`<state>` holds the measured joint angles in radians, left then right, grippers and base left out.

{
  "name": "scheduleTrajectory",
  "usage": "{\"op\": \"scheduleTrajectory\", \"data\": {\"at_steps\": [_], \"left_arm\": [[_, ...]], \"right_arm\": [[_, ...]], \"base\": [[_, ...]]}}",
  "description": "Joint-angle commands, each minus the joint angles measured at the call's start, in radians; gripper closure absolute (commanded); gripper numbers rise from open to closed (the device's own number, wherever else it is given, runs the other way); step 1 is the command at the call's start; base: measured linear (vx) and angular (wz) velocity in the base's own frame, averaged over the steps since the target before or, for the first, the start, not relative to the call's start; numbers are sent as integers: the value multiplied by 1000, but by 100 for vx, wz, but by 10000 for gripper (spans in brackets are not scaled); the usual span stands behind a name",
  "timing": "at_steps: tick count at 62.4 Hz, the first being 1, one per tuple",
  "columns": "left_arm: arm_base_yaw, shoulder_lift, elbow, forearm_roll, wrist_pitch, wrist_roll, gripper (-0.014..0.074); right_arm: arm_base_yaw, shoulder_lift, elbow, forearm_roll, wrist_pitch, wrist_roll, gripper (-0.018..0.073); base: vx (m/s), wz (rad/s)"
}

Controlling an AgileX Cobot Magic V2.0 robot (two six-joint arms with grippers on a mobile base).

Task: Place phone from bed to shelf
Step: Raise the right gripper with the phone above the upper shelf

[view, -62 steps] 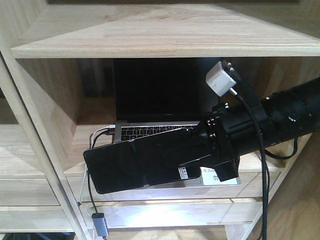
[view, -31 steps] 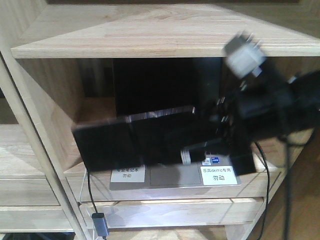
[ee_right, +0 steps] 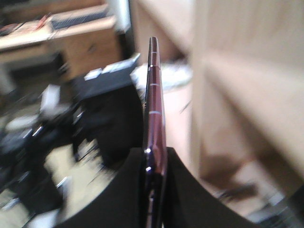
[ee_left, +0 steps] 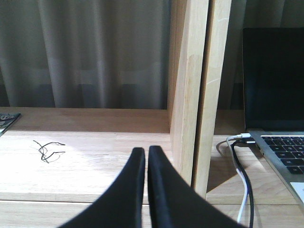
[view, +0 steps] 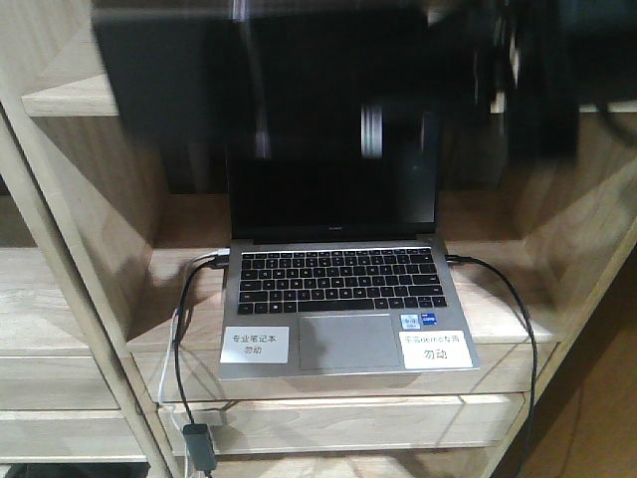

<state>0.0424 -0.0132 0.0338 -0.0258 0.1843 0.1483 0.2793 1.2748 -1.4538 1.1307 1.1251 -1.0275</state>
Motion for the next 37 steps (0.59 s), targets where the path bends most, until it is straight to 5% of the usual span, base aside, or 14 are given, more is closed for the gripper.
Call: {"op": "scheduleTrajectory", "data": {"at_steps": [1, 37], "left_arm": [[-4, -13, -21, -9, -72, -6, 595], [-4, -13, -21, -9, -72, -6, 595]], "right_arm": [[-3, 18, -108, 86, -94, 2, 561], [-2, 444, -651, 104, -94, 115, 561]], "base": [[0, 0], [0, 0]]}}
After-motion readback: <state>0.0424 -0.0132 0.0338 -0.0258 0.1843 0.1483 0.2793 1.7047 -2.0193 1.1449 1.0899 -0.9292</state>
